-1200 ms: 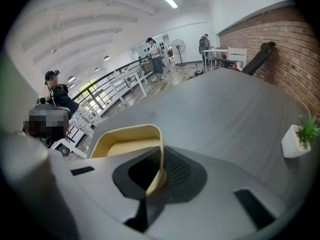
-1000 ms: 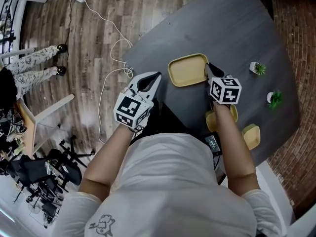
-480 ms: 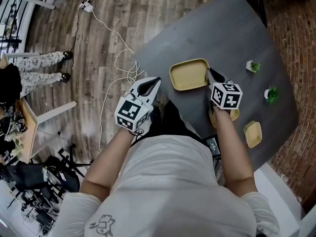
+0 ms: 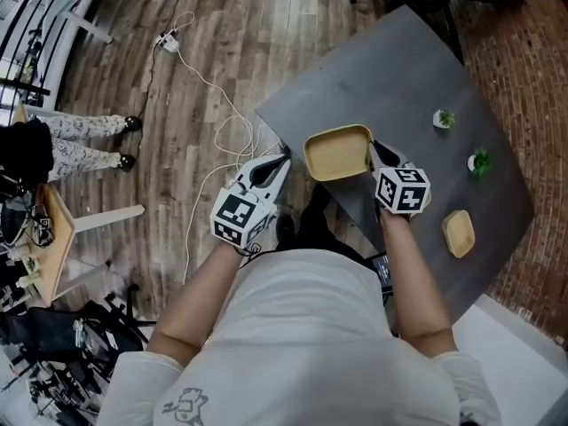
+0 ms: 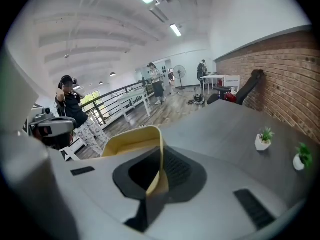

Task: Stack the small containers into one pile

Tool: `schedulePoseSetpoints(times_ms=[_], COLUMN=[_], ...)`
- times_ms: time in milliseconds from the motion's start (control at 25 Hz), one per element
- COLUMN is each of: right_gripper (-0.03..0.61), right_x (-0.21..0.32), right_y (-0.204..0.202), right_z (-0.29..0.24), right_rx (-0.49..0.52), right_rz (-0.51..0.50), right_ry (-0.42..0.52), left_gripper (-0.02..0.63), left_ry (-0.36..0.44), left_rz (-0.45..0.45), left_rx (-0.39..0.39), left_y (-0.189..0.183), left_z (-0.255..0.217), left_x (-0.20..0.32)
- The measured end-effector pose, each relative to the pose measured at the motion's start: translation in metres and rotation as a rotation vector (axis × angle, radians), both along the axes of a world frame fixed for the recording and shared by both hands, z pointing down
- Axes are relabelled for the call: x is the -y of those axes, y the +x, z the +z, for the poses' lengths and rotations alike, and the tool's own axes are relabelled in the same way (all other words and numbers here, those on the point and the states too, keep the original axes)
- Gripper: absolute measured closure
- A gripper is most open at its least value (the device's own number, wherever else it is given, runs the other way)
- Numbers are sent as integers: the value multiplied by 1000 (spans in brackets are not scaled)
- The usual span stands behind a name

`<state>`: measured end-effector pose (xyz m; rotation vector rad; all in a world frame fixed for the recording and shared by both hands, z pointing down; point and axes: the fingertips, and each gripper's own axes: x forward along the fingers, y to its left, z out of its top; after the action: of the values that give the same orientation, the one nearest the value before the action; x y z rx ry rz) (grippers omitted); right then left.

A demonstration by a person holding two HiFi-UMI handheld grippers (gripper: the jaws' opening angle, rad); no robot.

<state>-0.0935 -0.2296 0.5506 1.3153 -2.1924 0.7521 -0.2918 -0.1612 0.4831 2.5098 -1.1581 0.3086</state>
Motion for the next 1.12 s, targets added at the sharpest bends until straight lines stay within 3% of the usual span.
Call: schedulePoseSetpoints(times_ms=[360,680,1120], right_gripper=[557,557,557], right_x=[-60,-109,-136], right_y=[2,31,85], right_z=[-29,-49,-55], right_rx=[22,9,6], right_rz=[74,165,244], right_ry=[51,70,75], left_gripper=[603,603,603], left_ry=[68,91,112], left_rz=[111,208,321], left_rx=[-12,-46,-48], left_y=[9,34,92], left_z=[-25,-39,-46], left_x=[-50,-73,-82])
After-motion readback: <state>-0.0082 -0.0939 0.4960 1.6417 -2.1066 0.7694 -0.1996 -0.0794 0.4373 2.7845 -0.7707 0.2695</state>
